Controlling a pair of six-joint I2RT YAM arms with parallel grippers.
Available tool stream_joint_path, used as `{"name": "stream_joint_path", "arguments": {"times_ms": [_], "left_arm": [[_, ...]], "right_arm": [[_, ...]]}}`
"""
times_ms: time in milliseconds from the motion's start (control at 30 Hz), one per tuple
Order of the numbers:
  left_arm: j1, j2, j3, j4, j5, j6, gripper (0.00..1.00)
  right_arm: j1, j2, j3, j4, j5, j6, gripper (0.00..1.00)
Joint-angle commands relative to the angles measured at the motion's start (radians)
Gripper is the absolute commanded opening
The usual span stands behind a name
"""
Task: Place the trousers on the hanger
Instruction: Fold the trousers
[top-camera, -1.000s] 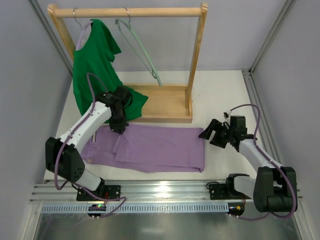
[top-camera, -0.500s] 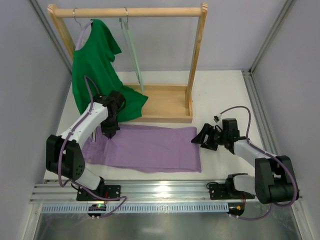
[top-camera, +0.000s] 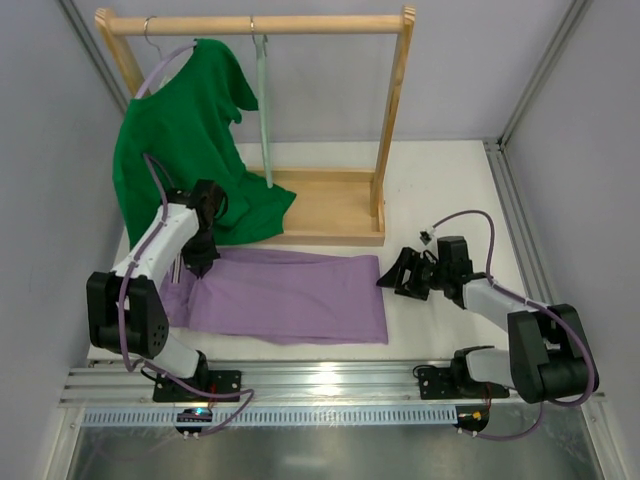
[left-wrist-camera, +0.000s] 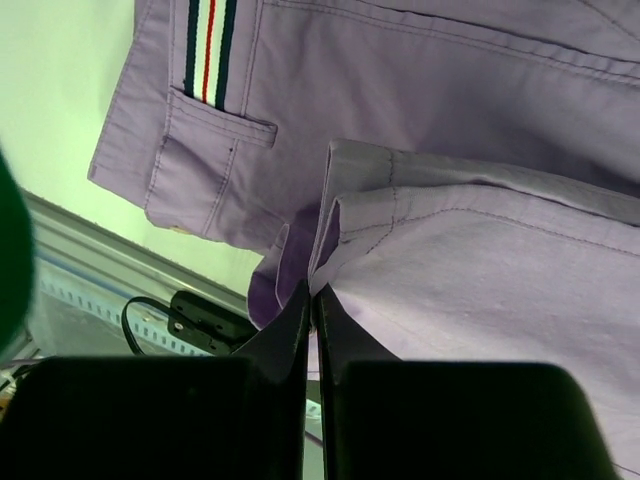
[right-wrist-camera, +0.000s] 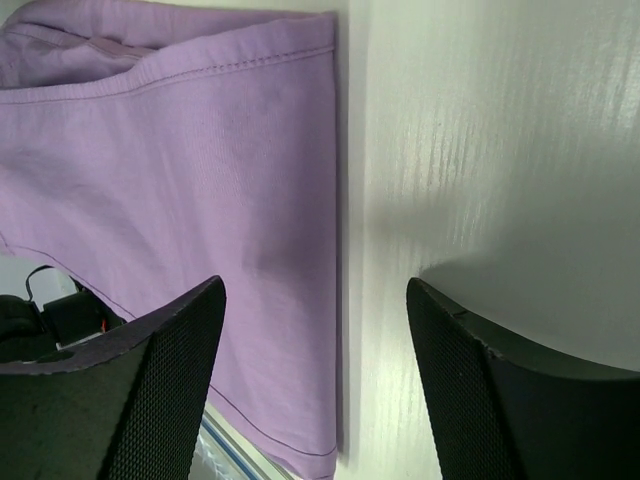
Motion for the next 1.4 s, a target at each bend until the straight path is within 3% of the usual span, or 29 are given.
{"name": "stream_joint_path", "arguments": {"times_ms": [0, 200, 300, 333, 367, 400, 533, 667, 833, 900, 967, 1033, 1267, 1367], "left_arm": [[0.02, -0.02, 0.029, 0.015, -0.018, 0.03, 0.0], [0.022, -0.006, 0.001, 0.05, 0.01, 0.023, 0.0], [0.02, -0.008, -0.013, 0.073, 0.042, 0.039, 0.0], [0.018, -0.009, -0.025, 0.087, 0.072, 0.049, 0.01], [0.011, -0.015, -0.034, 0.11, 0.107, 0.054, 0.01], [-0.02, -0.02, -0.046, 0.127, 0.126, 0.056, 0.01], [-0.086, -0.046, -0.122, 0.208, 0.192, -0.022, 0.01], [-0.167, -0.022, -0.165, 0.271, 0.192, -0.122, 0.0], [-0.308, 0.117, -0.104, 0.378, 0.241, -0.246, 0.0], [-0.357, 0.17, -0.026, 0.375, 0.249, -0.253, 0.0], [-0.374, 0.228, 0.039, 0.305, 0.211, -0.244, 0.0], [-0.374, 0.245, 0.102, 0.254, 0.124, -0.233, 0.0], [-0.385, 0.198, 0.197, 0.135, 0.06, -0.24, 0.0], [-0.367, 0.161, 0.251, 0.046, -0.044, -0.221, 0.0]], "right_arm": [[0.016, 0.027, -0.007, 0.06, -0.002, -0.011, 0.75], [0.074, 0.094, -0.027, 0.153, -0.026, 0.024, 0.7], [0.077, 0.137, -0.032, 0.193, -0.042, 0.041, 0.6], [0.077, 0.145, -0.03, 0.192, -0.02, 0.043, 0.51], [0.073, 0.149, -0.023, 0.154, 0.004, 0.044, 0.24], [0.068, 0.148, -0.001, 0.115, 0.042, 0.041, 0.06], [-0.008, 0.09, 0.06, -0.132, 0.21, 0.025, 0.04], [-0.084, -0.089, 0.109, -0.38, 0.445, 0.033, 0.04], [-0.128, -0.255, 0.117, -0.469, 0.636, 0.055, 0.04], [-0.136, -0.268, 0.119, -0.482, 0.618, 0.055, 0.04], [-0.162, -0.254, 0.135, -0.477, 0.554, 0.037, 0.22], [-0.162, -0.236, 0.166, -0.491, 0.494, -0.002, 0.54], [-0.164, -0.224, 0.152, -0.419, 0.428, -0.011, 0.8], [-0.168, -0.197, 0.148, -0.402, 0.439, -0.011, 0.82]]}}
